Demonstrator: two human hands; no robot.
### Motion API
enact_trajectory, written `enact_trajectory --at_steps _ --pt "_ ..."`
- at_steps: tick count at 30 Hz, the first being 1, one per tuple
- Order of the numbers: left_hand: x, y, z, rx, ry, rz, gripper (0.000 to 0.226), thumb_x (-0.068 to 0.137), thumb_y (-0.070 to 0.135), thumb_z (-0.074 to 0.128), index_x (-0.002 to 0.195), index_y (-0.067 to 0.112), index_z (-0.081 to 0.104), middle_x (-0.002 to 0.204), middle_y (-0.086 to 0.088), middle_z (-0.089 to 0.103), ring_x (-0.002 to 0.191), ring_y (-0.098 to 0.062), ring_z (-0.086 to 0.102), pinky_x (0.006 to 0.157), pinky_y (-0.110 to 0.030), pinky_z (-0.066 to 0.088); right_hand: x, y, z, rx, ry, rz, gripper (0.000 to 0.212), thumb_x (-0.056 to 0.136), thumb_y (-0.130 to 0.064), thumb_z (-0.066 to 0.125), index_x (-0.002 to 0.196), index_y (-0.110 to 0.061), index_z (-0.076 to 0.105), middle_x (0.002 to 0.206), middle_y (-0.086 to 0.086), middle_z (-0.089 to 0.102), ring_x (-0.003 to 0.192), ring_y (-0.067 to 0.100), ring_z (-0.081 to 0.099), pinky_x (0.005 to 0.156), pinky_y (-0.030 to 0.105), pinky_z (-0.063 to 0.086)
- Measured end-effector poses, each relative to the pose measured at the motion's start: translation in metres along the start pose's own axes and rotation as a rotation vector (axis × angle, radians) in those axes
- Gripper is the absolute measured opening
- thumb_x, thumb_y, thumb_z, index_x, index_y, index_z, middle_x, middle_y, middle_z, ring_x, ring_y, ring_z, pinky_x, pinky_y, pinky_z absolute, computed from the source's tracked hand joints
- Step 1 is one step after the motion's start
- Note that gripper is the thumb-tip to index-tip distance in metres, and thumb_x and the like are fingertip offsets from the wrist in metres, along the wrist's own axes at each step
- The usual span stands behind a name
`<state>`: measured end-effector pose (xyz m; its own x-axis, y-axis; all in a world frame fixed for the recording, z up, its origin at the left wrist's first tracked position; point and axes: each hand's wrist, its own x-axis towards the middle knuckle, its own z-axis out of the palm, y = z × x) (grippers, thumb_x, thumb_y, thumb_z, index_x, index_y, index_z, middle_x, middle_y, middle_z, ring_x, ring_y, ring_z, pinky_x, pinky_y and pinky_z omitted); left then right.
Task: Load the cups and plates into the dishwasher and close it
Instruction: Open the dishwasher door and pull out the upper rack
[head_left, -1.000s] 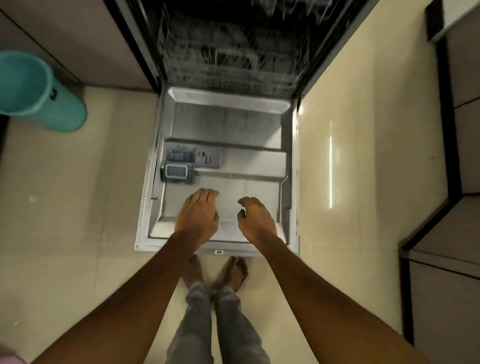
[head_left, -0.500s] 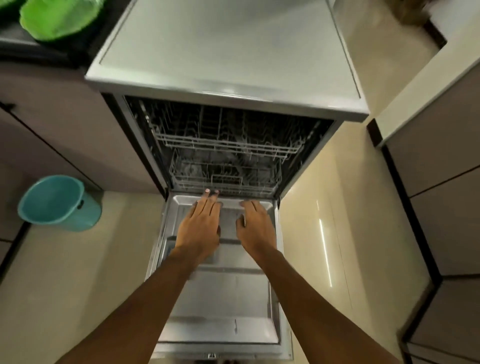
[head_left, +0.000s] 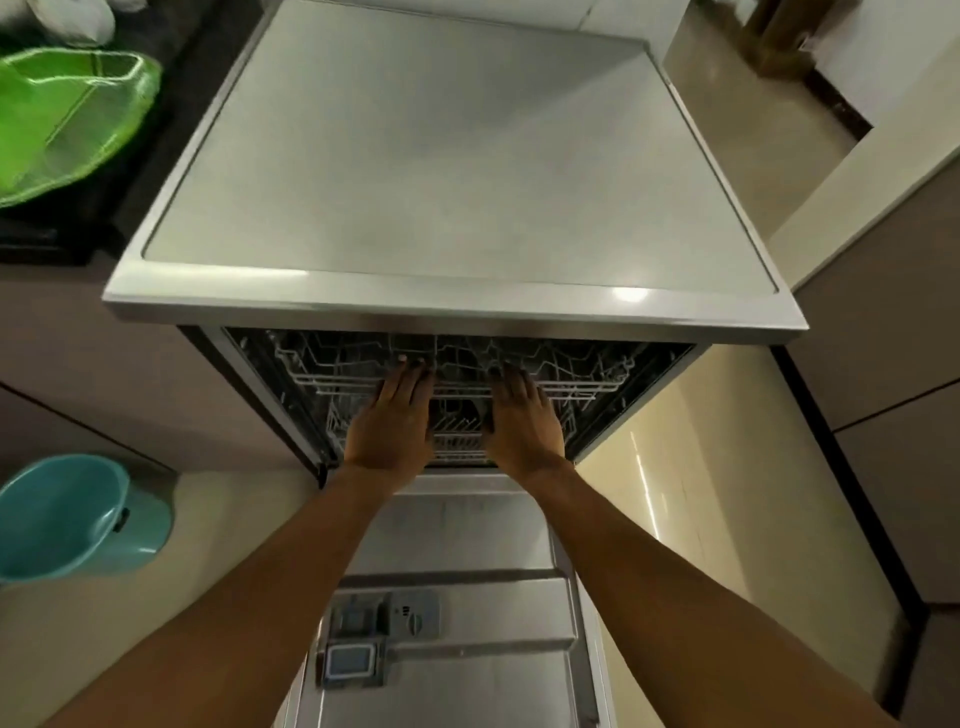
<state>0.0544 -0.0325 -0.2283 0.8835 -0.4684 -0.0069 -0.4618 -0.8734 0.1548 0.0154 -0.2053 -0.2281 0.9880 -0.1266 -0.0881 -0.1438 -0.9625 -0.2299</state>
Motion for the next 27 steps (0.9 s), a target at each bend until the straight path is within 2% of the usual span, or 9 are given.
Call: enact_trajectory --at_steps 3,7,12,15,19,21,24,27 --pt "0.014 -0.009 0.015 0.002 -0.092 -0.042 0.069 0.089 0.027 0.052 0.150 0.009 0.023 0.155 -0.012 0.028 0.144 -0.028 0.022 0.115 -0.039 0.022 0.013 0.002 0.008 -0.037 -0.046 -0.013 0.062 0.095 -0.031 0.049 0.150 -0.014 0.026 0.156 0.010 0.026 0.146 0.031 0.016 0.120 0.044 0.018" --pt "0.018 -0.008 0.024 -0.002 -0.064 -0.075 0.062 0.086 0.026 0.057 0.143 0.010 0.038 0.142 -0.010 0.043 0.133 -0.029 0.039 0.106 -0.042 0.035 0.021 -0.001 0.011 -0.032 0.004 0.011 0.049 0.097 -0.030 0.045 0.143 -0.013 0.040 0.148 0.011 0.039 0.138 0.034 0.030 0.116 0.046 0.024" --pt "0.022 -0.003 0.017 -0.053 -0.059 -0.109 0.056 0.084 0.021 0.059 0.136 0.010 0.045 0.137 -0.011 0.047 0.126 -0.032 0.045 0.104 -0.041 0.037 0.018 0.003 0.009 0.005 0.014 -0.009 0.043 0.098 -0.025 0.045 0.140 -0.015 0.044 0.146 0.008 0.041 0.136 0.033 0.033 0.115 0.045 0.026" --pt "0.014 0.004 0.009 -0.063 -0.083 -0.138 0.043 0.087 0.016 0.054 0.129 0.009 0.051 0.132 -0.010 0.054 0.121 -0.031 0.051 0.100 -0.041 0.041 0.006 0.002 0.008 -0.010 -0.004 0.010 0.042 0.097 -0.022 0.046 0.139 -0.014 0.046 0.143 0.008 0.045 0.132 0.032 0.038 0.112 0.044 0.030" --pt "-0.015 0.015 0.002 -0.086 -0.188 -0.201 0.026 0.092 0.014 0.050 0.116 0.011 0.058 0.118 -0.013 0.061 0.108 -0.033 0.058 0.085 -0.042 0.049 -0.032 -0.001 0.010 0.005 -0.005 0.028 0.037 0.096 -0.015 0.046 0.132 -0.013 0.051 0.134 0.007 0.052 0.124 0.030 0.043 0.104 0.042 0.040" --pt "-0.035 0.018 0.001 -0.058 -0.262 -0.213 0.025 0.093 0.014 0.048 0.116 0.013 0.058 0.116 -0.013 0.061 0.106 -0.032 0.059 0.084 -0.041 0.048 -0.058 -0.001 0.014 0.019 -0.023 0.022 0.036 0.095 -0.013 0.048 0.130 -0.014 0.052 0.132 0.006 0.053 0.123 0.027 0.043 0.101 0.040 0.042" --pt "-0.076 0.024 0.001 -0.012 -0.283 -0.181 0.030 0.094 0.012 0.041 0.120 0.015 0.055 0.117 -0.013 0.061 0.106 -0.032 0.059 0.087 -0.040 0.048 -0.103 -0.001 0.020 0.047 -0.020 -0.009 0.033 0.094 -0.013 0.050 0.127 -0.017 0.053 0.130 0.004 0.054 0.121 0.025 0.044 0.100 0.039 0.042" --pt "-0.115 0.035 0.000 -0.033 -0.307 -0.188 0.025 0.093 0.009 0.041 0.109 0.014 0.060 0.107 -0.011 0.065 0.098 -0.030 0.063 0.081 -0.040 0.051 -0.143 -0.007 0.026 0.100 -0.020 0.020 0.029 0.094 -0.011 0.048 0.122 -0.015 0.057 0.125 0.005 0.058 0.119 0.027 0.046 0.099 0.042 0.043"
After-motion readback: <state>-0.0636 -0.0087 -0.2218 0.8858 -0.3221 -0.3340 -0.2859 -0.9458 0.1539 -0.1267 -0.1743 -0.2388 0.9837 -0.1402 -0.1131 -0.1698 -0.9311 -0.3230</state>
